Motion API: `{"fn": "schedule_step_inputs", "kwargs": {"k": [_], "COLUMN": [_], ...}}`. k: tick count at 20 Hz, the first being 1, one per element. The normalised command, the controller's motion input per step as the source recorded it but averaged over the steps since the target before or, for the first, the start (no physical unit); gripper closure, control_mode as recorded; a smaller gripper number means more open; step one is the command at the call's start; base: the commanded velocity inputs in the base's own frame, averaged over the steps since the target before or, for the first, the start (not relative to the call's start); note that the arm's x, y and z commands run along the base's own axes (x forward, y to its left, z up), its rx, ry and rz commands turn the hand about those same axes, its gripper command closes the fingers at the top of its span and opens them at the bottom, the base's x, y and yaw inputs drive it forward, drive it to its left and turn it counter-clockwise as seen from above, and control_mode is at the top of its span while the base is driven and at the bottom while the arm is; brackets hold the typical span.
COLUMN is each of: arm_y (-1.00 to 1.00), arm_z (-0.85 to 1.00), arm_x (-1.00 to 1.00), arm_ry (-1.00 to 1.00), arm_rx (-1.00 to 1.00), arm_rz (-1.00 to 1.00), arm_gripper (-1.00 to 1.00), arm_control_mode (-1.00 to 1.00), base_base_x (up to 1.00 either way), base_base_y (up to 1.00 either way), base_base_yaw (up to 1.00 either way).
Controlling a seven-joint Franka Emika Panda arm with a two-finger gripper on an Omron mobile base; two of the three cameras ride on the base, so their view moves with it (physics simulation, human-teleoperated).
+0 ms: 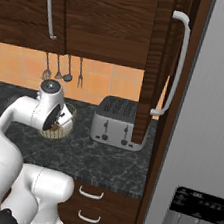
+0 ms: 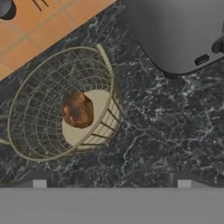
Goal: Open the cabinet, pick up the bread from the cabinet and place it in the basket. Then move the basket to the dining counter.
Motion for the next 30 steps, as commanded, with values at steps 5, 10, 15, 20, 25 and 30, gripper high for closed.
{"fn": "schedule_step_inputs", "kwargs": {"k": [5,10,15,20,25,30], "arm_y": [0.0,0.05,0.14,0.14,0.11,0.13], "arm_z": [-0.29,-0.26,-0.25,-0.25,-0.26,-0.25], "arm_x": [0.28,0.36,0.3,0.22,0.11,0.11], "arm_ry": [0.06,0.0,0.04,0.03,0.02,0.0], "arm_rx": [0.01,0.0,0.0,0.0,0.0,0.0], "arm_rz": [0.0,0.0,0.0,0.0,0.0,0.0], "arm_gripper": [-1.0,-1.0,-1.0,-1.0,-1.0,-1.0], "arm_control_mode": [-1.0,-1.0,-1.0,-1.0,-1.0,-1.0], "base_base_x": [0.0,0.0,0.0,0.0,0.0,0.0], "base_base_y": [0.0,0.0,0.0,0.0,0.0,0.0], "base_base_yaw": [0.0,0.0,0.0,0.0,0.0,0.0]}}
